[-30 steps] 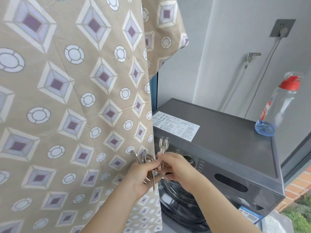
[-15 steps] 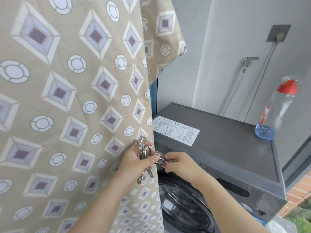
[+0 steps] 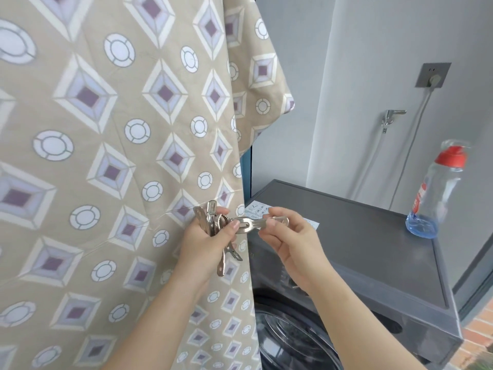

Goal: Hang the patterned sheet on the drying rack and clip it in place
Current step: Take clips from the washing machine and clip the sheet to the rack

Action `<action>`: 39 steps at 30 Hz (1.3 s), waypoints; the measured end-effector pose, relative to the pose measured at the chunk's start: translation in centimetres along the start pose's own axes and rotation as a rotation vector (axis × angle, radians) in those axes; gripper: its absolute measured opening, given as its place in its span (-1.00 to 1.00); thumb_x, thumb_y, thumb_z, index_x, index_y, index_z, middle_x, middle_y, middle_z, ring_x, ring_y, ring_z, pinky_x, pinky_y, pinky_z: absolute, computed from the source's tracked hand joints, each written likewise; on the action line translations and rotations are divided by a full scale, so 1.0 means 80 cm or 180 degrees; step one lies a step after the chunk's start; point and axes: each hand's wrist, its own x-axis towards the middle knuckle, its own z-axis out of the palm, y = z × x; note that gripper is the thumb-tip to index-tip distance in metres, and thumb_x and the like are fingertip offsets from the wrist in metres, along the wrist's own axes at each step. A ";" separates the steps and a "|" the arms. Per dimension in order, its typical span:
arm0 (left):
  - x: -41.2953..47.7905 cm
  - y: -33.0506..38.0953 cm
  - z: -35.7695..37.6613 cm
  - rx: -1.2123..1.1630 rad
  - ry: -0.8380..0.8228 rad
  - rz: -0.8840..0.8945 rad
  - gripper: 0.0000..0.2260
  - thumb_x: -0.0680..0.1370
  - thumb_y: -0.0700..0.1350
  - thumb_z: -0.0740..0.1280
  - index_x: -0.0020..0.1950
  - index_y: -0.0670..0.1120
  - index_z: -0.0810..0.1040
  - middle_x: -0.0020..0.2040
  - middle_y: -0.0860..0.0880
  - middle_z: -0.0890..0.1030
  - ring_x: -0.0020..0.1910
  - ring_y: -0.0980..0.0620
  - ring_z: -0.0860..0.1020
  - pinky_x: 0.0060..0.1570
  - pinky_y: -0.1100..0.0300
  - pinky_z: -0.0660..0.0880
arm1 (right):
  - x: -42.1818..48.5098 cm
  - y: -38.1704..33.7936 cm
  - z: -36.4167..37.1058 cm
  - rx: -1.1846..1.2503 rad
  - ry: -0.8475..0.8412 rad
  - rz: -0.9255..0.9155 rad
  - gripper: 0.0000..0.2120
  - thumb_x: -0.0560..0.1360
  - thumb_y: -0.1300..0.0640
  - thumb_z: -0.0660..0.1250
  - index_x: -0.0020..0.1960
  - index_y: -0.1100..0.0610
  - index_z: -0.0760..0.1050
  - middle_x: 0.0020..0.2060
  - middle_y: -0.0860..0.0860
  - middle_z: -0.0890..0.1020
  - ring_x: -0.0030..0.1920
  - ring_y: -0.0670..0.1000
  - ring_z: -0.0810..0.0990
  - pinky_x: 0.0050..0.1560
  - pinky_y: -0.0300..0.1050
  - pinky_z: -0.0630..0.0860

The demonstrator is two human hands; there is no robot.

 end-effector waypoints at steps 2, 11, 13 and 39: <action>0.004 0.015 0.005 -0.0113 0.0104 0.0100 -0.84 0.48 -0.26 0.39 -0.06 -0.02 0.51 -0.28 0.01 0.59 -0.36 0.09 0.57 -0.18 0.08 0.54 | 0.004 -0.012 0.019 0.0340 0.0001 -0.0079 -0.85 0.49 0.32 0.29 0.02 0.15 0.52 -0.26 0.06 0.59 -0.38 -0.08 0.59 -0.20 -0.26 0.59; 0.030 0.097 -0.006 0.0179 0.0178 0.0667 -0.85 0.45 -0.24 0.41 -0.08 0.00 0.54 -0.29 0.02 0.60 -0.33 -0.01 0.53 -0.11 -0.05 0.52 | 0.037 -0.080 0.083 -0.0235 0.0380 -0.0576 -0.77 0.48 0.26 0.33 0.10 0.07 0.47 -0.21 0.06 0.60 -0.19 0.02 0.59 -0.07 -0.14 0.52; 0.034 0.124 -0.009 0.0402 0.0190 0.0864 -0.84 0.46 -0.21 0.40 -0.10 0.06 0.53 -0.23 0.02 0.62 -0.26 -0.01 0.56 -0.06 0.03 0.52 | 0.044 -0.096 0.099 -0.0314 0.0357 -0.0666 -0.74 0.47 0.33 0.26 0.10 0.07 0.44 -0.38 0.00 0.62 -0.20 0.05 0.58 -0.07 -0.05 0.45; 0.132 0.355 0.009 0.1483 0.0216 0.2090 -0.84 0.44 -0.17 0.39 -0.13 0.07 0.48 -0.23 0.06 0.61 -0.21 0.00 0.67 0.03 -0.03 0.55 | 0.201 -0.262 0.211 -0.1682 -0.0061 -0.1338 -0.75 0.46 0.22 0.20 0.14 0.16 0.38 -0.36 0.08 0.48 -0.51 0.02 0.38 -0.49 -0.21 0.29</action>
